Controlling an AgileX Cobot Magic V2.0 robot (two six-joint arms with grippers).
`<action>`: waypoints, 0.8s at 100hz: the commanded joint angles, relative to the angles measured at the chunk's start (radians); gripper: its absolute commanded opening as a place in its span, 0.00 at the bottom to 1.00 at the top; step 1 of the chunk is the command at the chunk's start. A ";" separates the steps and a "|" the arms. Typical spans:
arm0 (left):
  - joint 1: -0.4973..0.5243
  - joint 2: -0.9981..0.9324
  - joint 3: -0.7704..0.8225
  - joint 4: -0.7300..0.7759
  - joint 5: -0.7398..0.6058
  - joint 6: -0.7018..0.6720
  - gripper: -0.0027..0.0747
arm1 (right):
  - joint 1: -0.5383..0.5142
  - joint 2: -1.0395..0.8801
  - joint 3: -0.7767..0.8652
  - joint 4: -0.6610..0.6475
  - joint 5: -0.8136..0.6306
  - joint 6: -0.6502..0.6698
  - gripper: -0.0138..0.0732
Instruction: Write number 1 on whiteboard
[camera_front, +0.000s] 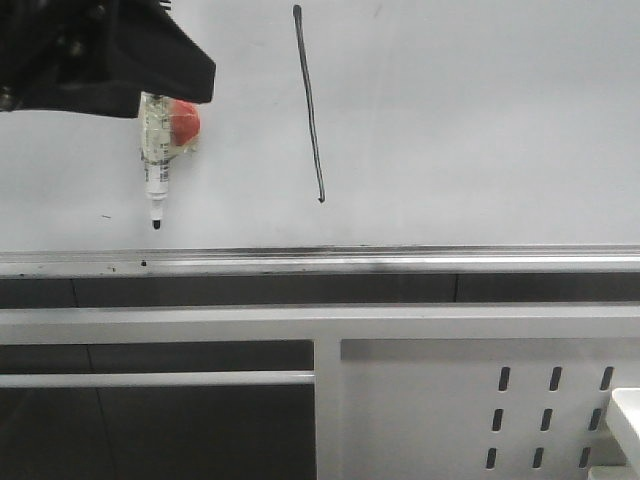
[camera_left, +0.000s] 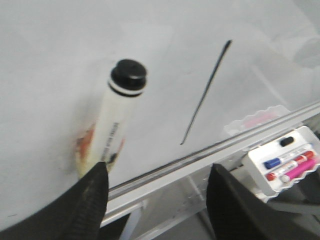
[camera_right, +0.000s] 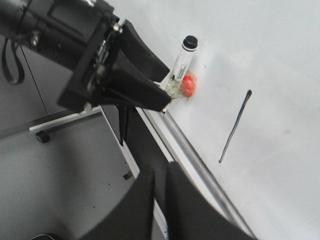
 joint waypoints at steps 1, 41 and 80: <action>0.002 -0.060 -0.010 0.006 -0.035 0.006 0.54 | -0.006 -0.086 0.033 0.006 -0.049 -0.001 0.08; 0.002 -0.266 0.148 0.006 -0.228 0.084 0.01 | -0.006 -0.577 0.358 0.006 -0.155 0.049 0.08; 0.002 -0.395 0.190 0.004 -0.365 0.207 0.01 | -0.006 -0.921 0.599 0.006 -0.191 0.049 0.08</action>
